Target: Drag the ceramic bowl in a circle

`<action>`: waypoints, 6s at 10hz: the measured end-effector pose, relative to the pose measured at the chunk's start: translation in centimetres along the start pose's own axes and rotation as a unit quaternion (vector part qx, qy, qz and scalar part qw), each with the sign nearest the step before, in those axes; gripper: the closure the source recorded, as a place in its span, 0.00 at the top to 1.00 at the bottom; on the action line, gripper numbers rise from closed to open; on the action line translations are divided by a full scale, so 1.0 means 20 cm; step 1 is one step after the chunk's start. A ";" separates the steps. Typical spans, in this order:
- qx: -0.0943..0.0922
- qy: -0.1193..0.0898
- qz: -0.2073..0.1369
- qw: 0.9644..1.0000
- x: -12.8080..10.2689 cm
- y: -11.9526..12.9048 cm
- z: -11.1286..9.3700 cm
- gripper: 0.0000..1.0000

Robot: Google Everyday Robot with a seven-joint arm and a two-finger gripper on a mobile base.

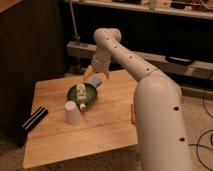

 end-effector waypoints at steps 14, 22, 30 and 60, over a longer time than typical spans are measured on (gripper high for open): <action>0.000 0.000 0.000 1.000 0.00 0.00 0.00 0.80; 0.007 0.024 -0.002 1.000 -0.01 0.02 0.00 0.80; 0.064 0.135 -0.025 0.989 -0.07 0.15 0.09 0.80; -0.011 0.067 0.049 0.997 0.13 0.42 0.71 0.08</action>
